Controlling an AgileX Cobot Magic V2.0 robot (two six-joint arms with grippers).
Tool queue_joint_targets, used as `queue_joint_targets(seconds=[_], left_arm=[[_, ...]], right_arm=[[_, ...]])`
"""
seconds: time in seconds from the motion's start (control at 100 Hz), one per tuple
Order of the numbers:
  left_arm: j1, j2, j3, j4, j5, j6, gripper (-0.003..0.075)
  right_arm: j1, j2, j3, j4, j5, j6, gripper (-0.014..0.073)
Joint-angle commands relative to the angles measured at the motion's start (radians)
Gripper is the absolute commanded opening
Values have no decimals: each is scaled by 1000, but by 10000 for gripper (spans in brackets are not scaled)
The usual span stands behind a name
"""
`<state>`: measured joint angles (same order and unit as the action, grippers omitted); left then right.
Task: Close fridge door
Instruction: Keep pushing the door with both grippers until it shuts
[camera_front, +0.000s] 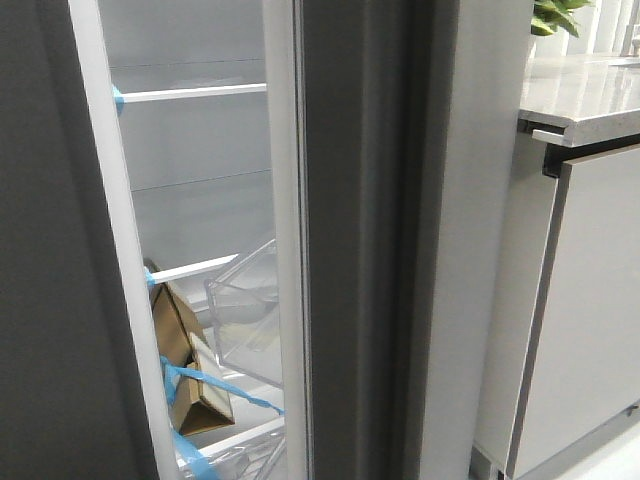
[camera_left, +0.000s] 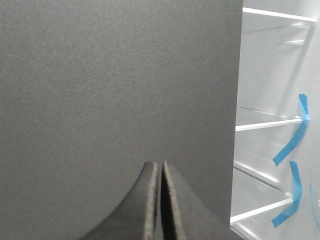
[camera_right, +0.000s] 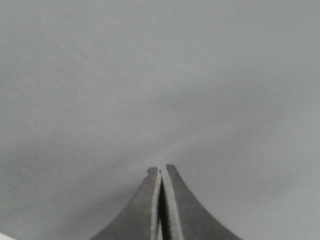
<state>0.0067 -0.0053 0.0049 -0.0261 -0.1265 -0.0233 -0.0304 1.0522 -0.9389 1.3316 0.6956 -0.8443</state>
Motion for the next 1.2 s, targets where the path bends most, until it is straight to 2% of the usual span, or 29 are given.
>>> queue_joint_targets(seconds=[0.0,0.18,0.3,0.46,0.639,0.769,0.899,1.189], left_arm=[[1,-11,35,-4,-73,-2,-20],[1,-11,35,-4,-73,-2,-20],[1,-11,35,-4,-73,-2,-20],[1,-11,35,-4,-73,-2,-20],[1,-11,35,-4,-73,-2,-20],[1,-11,35,-4,-73,-2,-20],[1,-11,35,-4,-73,-2,-20],[1,-11,35,-4,-73,-2,-20]], right_arm=[[-3,32,-60,142,39,-103,-46],[1,96,-118,151,46,-124,-46],[38,124,-150,151,-3,-127,-46],[150,162,-197,129,-112,-149,-46],[307,202,-237,121,-331,-223,-46],[417,272,-293,121,-434,-274,-46],[487,388,-399,114,-510,-307,-46],[512,688,-726,78,-515,-307,-46]])
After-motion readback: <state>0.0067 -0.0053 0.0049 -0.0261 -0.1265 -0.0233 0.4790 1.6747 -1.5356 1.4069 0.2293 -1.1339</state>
